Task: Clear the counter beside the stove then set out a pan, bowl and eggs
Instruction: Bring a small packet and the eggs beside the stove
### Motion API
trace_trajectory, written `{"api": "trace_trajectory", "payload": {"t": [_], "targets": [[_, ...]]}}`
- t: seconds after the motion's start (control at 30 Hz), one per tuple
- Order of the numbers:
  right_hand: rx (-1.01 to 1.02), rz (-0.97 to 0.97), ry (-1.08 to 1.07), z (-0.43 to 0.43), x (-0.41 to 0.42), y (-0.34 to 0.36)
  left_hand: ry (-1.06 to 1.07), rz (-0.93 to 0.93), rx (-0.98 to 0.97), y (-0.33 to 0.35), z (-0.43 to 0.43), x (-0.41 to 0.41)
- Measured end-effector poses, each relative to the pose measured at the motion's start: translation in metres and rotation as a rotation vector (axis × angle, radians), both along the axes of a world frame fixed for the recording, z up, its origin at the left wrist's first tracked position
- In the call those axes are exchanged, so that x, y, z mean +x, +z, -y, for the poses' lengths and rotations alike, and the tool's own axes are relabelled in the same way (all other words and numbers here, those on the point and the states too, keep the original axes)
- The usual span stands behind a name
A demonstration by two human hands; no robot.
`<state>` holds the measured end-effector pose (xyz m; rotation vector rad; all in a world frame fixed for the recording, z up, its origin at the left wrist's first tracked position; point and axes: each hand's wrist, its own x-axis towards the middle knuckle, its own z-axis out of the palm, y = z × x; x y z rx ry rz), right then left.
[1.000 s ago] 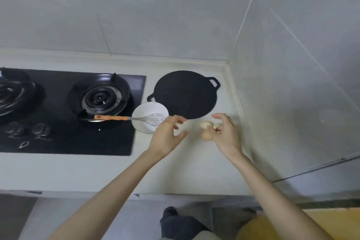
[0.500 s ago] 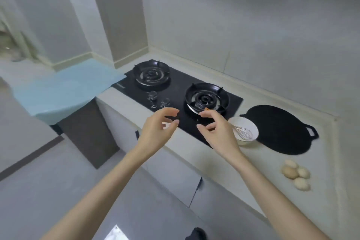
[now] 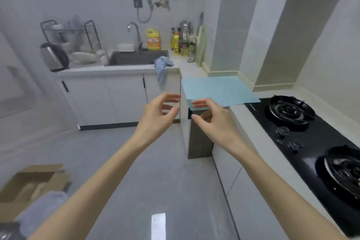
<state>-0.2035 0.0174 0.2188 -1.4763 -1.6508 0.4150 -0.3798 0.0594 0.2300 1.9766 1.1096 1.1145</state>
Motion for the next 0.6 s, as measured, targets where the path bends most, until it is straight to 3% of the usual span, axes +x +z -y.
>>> {"api": "trace_trajectory", "payload": {"t": [0.3,0.6], "targets": [[0.103,0.041,0.508,-0.055,-0.125,0.035,0.501,-0.019,0.087,0.04,0.04,-0.132],[0.244,-0.019,0.862,-0.064,-0.221,0.087,0.84,-0.039,0.171,0.089,0.09,-0.199]]}}
